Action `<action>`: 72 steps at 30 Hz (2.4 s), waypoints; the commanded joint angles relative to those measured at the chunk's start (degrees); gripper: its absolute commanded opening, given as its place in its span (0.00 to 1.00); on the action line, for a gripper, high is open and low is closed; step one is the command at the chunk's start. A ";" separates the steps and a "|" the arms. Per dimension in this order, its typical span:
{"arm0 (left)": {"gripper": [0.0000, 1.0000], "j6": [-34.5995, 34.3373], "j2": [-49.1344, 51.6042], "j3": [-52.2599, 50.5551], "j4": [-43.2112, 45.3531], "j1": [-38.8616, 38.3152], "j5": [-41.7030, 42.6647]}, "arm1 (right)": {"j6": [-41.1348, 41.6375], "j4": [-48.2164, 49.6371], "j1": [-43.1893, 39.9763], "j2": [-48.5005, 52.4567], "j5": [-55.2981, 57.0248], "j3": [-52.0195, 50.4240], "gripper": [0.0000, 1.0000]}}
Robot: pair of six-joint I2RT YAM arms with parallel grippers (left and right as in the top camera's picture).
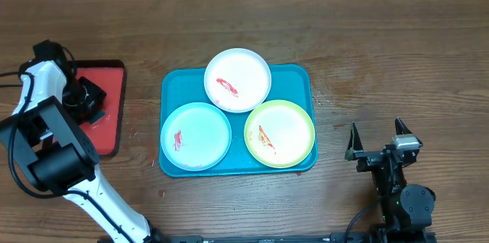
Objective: Clean dirty plates on tray and stack at the side
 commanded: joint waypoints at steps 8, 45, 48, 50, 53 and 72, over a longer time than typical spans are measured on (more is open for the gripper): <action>1.00 0.24 1.11 1.05 0.63 1.05 -2.27 | -0.02 0.37 -0.15 -0.39 0.37 -0.59 1.00; 0.11 -0.02 1.11 0.66 -5.70 1.05 8.55 | -0.02 0.37 -0.15 -0.39 0.37 -0.59 1.00; 0.53 0.00 1.11 0.66 -4.68 1.05 5.88 | -0.02 0.37 -0.15 -0.39 0.37 -0.59 1.00; 1.00 0.00 1.11 0.66 -3.43 1.05 3.28 | -0.02 0.37 -0.15 -0.39 0.37 -0.59 1.00; 1.00 0.00 1.11 0.66 -1.16 1.05 0.13 | -0.02 0.37 -0.15 -0.39 0.37 -0.59 1.00; 0.48 0.02 1.09 0.70 -2.14 1.03 2.38 | -0.02 0.37 -0.15 -0.39 0.37 -0.59 1.00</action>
